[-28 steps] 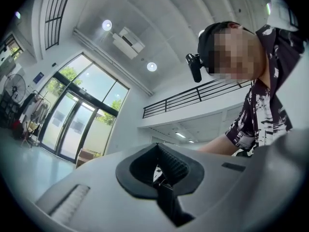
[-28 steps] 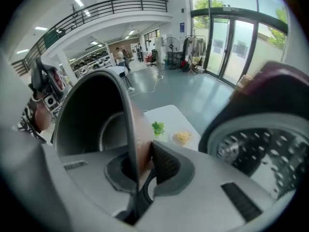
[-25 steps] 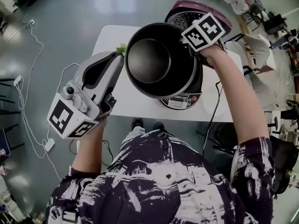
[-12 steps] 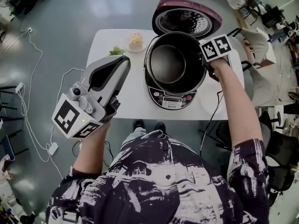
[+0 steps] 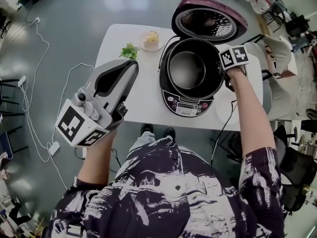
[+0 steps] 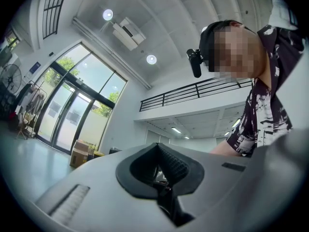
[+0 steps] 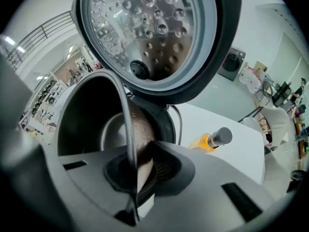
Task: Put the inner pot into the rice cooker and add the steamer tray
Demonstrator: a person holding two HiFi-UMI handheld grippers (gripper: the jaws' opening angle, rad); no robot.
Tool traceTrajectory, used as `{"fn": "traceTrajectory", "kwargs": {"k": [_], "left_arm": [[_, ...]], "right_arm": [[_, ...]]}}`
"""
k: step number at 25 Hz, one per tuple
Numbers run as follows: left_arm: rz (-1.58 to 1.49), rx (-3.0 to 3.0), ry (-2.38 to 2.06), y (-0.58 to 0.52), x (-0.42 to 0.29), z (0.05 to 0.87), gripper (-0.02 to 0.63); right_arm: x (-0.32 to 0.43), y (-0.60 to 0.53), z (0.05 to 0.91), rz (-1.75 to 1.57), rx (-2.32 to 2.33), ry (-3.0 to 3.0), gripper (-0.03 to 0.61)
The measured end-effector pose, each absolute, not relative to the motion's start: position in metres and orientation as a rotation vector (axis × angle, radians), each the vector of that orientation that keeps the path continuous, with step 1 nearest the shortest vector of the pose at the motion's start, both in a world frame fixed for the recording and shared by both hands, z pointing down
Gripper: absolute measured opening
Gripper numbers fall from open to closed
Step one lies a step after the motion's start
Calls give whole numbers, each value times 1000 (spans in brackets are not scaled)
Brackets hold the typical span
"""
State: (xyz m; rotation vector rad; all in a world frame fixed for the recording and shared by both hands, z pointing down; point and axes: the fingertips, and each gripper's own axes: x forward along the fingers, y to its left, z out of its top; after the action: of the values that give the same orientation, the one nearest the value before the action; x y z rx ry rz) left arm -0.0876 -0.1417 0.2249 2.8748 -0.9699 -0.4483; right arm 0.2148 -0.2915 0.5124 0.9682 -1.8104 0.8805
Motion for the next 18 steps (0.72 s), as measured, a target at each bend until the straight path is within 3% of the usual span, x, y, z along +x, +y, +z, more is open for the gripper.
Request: {"fn": "traceTrajectory", "kwargs": {"k": [18], "left_arm": [[-426, 2837, -1000, -142, -100, 242, 5]], "right_arm": [[219, -294, 550, 610, 931, -1579, 12]]}}
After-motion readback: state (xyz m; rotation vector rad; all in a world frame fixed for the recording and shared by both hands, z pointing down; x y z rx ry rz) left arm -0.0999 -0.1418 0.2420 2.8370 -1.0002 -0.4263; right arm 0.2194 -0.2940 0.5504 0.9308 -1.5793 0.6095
